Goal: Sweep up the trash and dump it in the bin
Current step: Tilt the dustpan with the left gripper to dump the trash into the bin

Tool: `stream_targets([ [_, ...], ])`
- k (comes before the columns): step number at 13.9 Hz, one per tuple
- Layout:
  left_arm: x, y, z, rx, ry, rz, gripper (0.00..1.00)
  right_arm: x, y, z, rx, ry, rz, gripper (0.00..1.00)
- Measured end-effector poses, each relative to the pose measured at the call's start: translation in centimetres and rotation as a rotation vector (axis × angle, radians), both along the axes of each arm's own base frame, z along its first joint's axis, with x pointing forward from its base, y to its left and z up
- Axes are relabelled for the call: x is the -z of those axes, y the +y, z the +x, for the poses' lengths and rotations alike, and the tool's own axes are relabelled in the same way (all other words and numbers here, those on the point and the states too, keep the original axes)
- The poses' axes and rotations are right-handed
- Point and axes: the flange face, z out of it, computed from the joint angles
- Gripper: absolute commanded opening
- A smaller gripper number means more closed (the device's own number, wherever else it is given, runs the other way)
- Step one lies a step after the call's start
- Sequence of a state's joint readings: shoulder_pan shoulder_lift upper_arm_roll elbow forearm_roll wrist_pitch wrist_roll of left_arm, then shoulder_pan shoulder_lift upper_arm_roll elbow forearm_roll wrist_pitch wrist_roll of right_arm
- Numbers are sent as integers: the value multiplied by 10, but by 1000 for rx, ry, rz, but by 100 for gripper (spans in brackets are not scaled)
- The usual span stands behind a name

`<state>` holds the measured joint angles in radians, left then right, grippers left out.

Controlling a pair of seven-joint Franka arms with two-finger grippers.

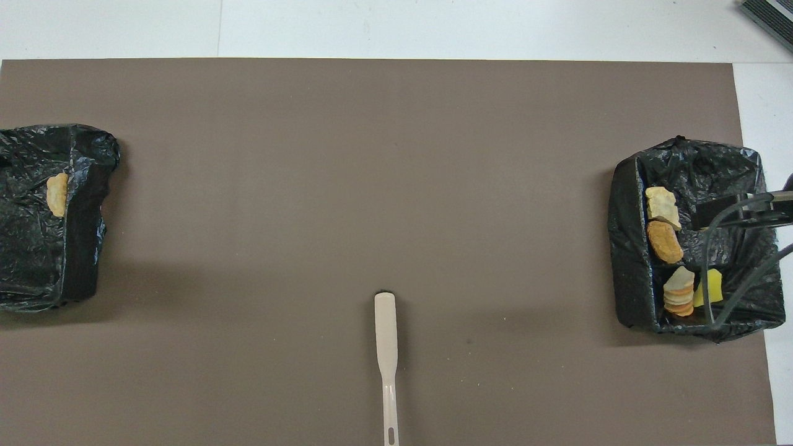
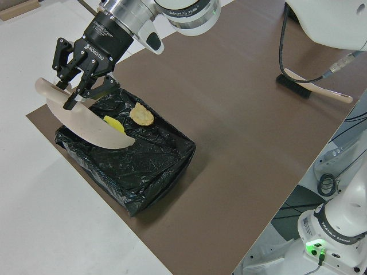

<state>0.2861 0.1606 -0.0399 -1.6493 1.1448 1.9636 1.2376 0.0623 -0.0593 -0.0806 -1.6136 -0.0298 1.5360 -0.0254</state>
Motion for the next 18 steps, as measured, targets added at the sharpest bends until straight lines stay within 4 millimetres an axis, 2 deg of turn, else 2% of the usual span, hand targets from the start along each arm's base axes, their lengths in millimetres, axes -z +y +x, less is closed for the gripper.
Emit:
stream_targets([
  [2,0,-20,2,3,7,42,0,0,0,-1,-1,6,1,100],
  [3,-1,-24,2,10,10,58,0,0,1,-1,-1,6,1,100],
  [8,-5,-25,1,19,20,103,0,0,1,-1,0,6,1,100],
  [11,4,-34,0,36,41,105,0,0,1,-1,56,5,4,100],
  [14,8,-53,3,67,52,119,0,0,4,-1,119,4,26,100],
  [18,11,-57,2,75,59,119,0,0,5,-1,149,4,35,100],
])
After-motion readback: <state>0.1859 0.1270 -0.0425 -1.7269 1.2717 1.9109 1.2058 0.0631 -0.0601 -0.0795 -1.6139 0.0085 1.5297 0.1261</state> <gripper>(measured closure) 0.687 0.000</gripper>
